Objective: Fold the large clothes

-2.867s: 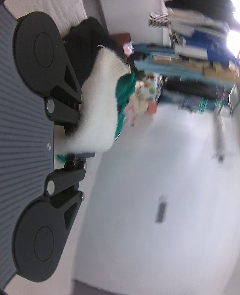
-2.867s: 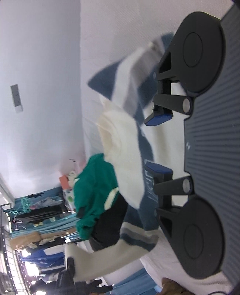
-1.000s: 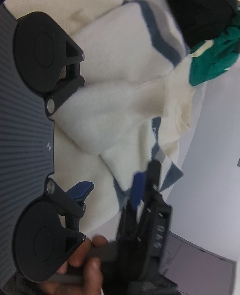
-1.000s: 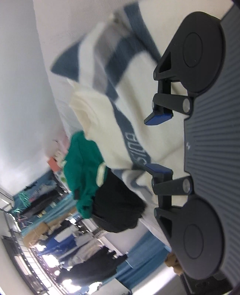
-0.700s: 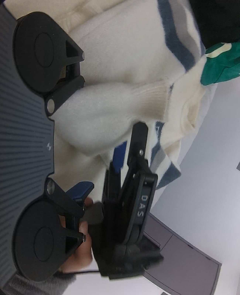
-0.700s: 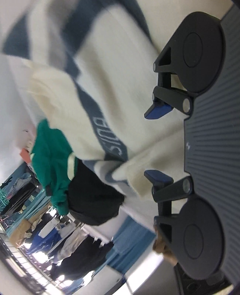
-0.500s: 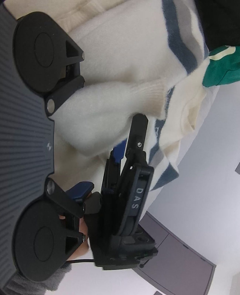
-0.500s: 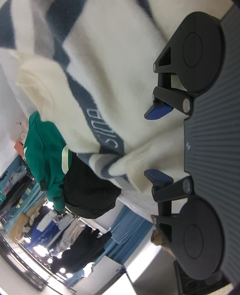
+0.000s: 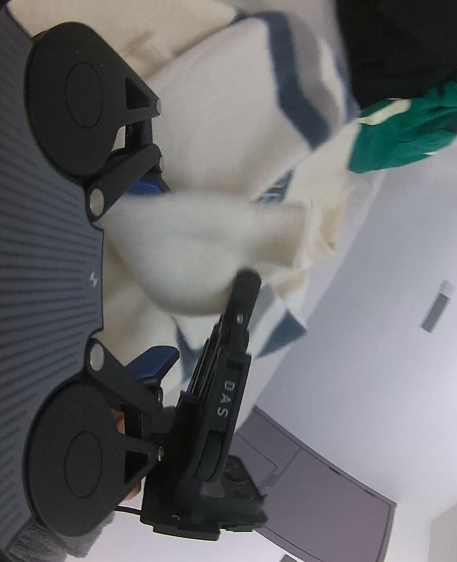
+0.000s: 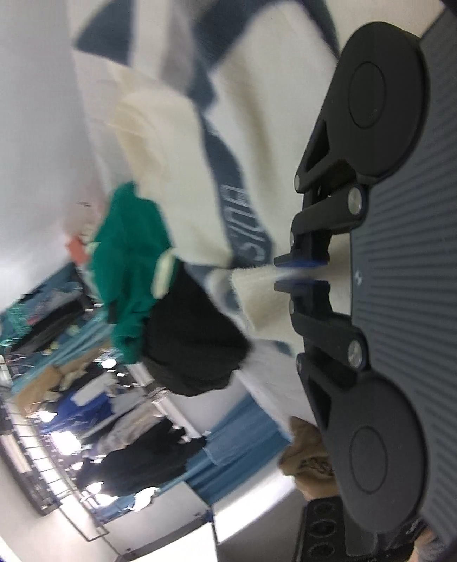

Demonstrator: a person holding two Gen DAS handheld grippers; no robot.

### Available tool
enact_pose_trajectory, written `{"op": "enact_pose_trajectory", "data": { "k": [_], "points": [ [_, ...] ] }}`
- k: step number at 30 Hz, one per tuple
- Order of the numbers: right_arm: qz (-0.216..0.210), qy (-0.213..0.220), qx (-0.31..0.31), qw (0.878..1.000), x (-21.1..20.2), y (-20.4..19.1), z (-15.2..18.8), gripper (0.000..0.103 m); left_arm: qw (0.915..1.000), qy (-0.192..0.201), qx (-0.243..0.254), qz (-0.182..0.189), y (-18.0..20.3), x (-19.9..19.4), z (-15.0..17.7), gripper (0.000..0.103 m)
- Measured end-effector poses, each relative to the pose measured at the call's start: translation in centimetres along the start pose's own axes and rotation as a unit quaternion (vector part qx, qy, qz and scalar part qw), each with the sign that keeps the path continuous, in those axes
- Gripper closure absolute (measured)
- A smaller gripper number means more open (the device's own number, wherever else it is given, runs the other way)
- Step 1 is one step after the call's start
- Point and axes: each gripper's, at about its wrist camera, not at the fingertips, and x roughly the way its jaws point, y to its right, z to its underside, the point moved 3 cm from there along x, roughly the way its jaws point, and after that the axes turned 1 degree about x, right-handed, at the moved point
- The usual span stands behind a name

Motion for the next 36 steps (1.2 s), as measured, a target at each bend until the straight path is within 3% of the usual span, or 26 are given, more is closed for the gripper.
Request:
{"op": "enact_pose_trajectory", "data": {
  "k": [5, 9, 14, 19, 24, 28, 29, 31, 32, 33, 36],
  "points": [
    [0.005, 0.081, -0.021, 0.996, -4.0, -1.0, -1.4, 0.094, 0.9988, 0.048, 0.002, 0.011, 0.7, -2.8, -0.8, 0.017],
    [0.034, 0.119, -0.013, 0.992, -6.7, -0.6, -1.1, 0.094, 0.9972, 0.074, -0.008, 0.009, 0.3, -4.1, -1.5, 0.017],
    [0.091, 0.105, 0.02, 0.99, -8.1, 0.6, -0.1, 0.094, 0.9957, 0.087, -0.028, -0.013, -1.2, -5.0, -1.8, 0.017],
    [0.134, 0.083, 0.052, 0.986, -8.5, 1.0, 1.2, 0.094, 0.995, 0.076, -0.052, -0.04, -2.9, -4.4, -1.8, 0.017],
    [0.204, 0.081, 0.109, 0.969, -9.9, 2.8, 2.5, 0.091, 0.9945, 0.043, -0.066, -0.07, -4.6, -2.5, -1.1, 0.017],
    [0.221, 0.099, 0.159, 0.957, -11.7, 4.3, 3.3, 0.091, 0.9925, 0.024, -0.07, -0.097, -5.5, -1.4, -0.5, 0.017],
    [0.224, 0.096, 0.165, 0.956, -11.7, 4.5, 3.4, 0.089, 0.9919, 0.022, -0.072, -0.102, -5.7, -1.3, -0.5, 0.017],
    [0.221, 0.083, 0.177, 0.955, -11.4, 4.9, 3.6, 0.065, 0.9906, 0.022, -0.074, -0.113, -6.1, -1.2, -0.6, 0.017],
    [0.212, 0.075, 0.184, 0.957, -11.0, 5.0, 3.8, 0.044, 0.9898, 0.022, -0.075, -0.119, -6.3, -1.2, -0.6, 0.017],
    [0.201, 0.067, 0.187, 0.959, -10.6, 5.1, 4.0, 0.039, 0.9886, 0.022, -0.078, -0.127, -6.6, -1.2, -0.7, 0.017],
    [0.195, 0.02, 0.171, 0.965, -8.4, 4.5, 4.6, 0.04, 0.9844, 0.021, -0.099, -0.144, -7.7, -1.1, -0.7, 0.017]
  ]
}}
